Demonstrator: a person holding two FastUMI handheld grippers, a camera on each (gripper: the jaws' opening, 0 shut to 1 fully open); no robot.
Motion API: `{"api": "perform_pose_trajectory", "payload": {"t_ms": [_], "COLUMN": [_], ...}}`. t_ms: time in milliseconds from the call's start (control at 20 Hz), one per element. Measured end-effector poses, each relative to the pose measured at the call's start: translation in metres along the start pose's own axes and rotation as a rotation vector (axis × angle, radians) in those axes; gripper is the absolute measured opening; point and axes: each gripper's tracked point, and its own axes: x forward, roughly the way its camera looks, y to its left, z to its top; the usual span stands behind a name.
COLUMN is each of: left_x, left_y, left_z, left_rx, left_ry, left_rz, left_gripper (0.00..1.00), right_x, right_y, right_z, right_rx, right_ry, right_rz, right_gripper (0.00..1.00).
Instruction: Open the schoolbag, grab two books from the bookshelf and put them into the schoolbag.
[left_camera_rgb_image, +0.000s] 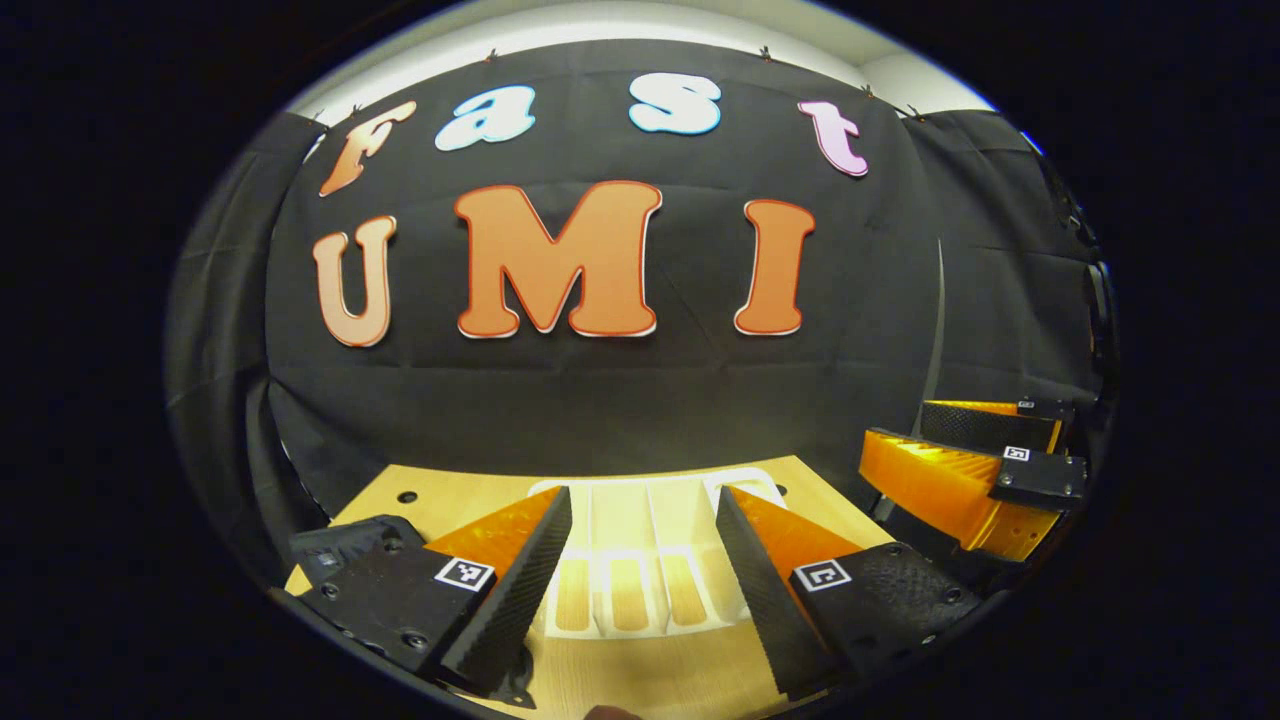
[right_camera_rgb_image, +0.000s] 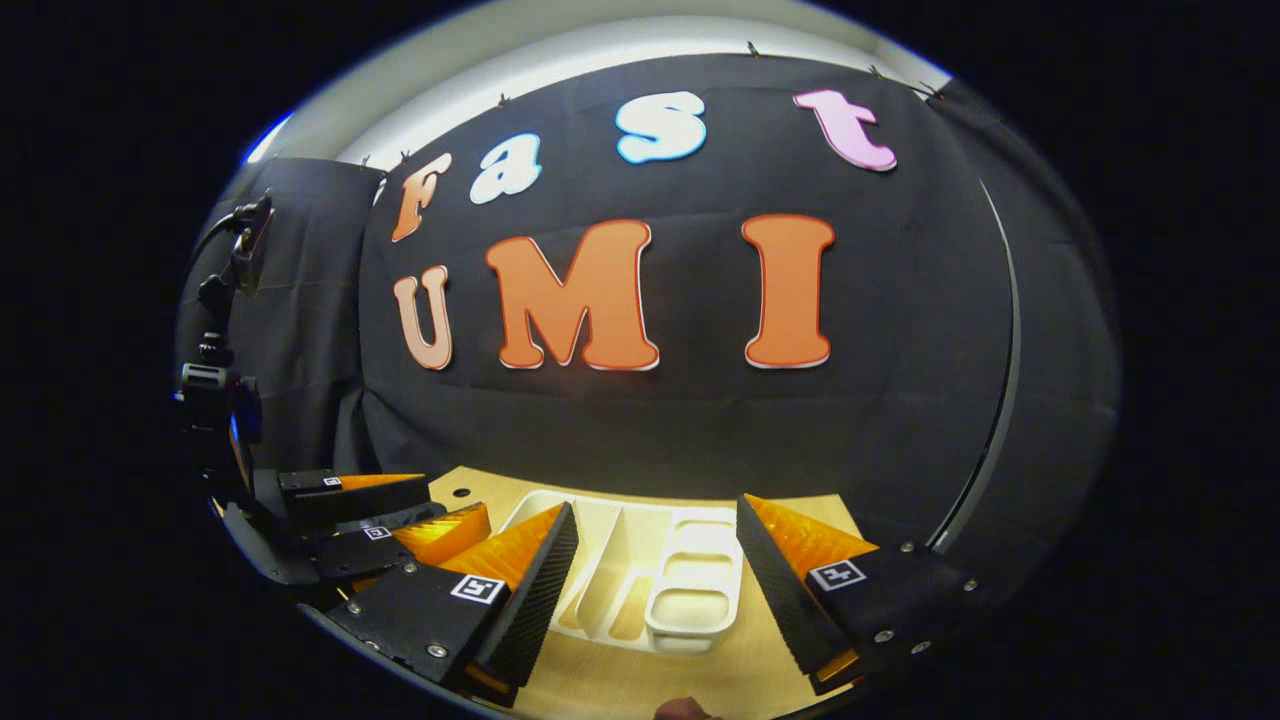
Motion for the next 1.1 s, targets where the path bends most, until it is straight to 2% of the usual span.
{"api": "perform_pose_trajectory", "payload": {"t_ms": [100, 150, 250, 300, 450, 500, 1100], "left_x": [-0.003, -0.006, -0.009, -0.012, -0.020, -0.024, -0.034], "left_y": [0.007, 0.010, 0.012, 0.014, 0.024, 0.031, 0.026], "left_z": [0.013, 0.017, 0.029, 0.034, 0.053, 0.058, 0.055], "left_rx": [0.004, -0.001, 0.001, 0.005, -0.008, -0.017, 0.002], "left_ry": [-0.062, -0.081, -0.138, -0.167, -0.259, -0.284, -0.309], "left_rz": [0.039, 0.053, 0.073, 0.086, 0.103, 0.116, 0.116], "left_gripper": [0.96, 0.93, 0.96, 0.93, 0.94, 0.92, 0.91], "right_x": [-0.001, -0.004, -0.005, -0.007, -0.009, -0.011, -0.009], "right_y": [0.006, 0.007, 0.015, 0.018, 0.016, 0.015, 0.018], "right_z": [0.014, 0.015, 0.018, 0.022, 0.034, 0.037, 0.018], "right_rx": [-0.055, -0.068, -0.052, -0.047, -0.065, -0.074, -0.082], "right_ry": [-0.067, -0.069, -0.071, -0.084, -0.131, -0.145, -0.115], "right_rz": [-0.006, -0.016, -0.015, -0.014, -0.036, -0.053, -0.089], "right_gripper": [0.94, 0.94, 0.94, 0.94, 0.94, 0.94, 0.94]}}
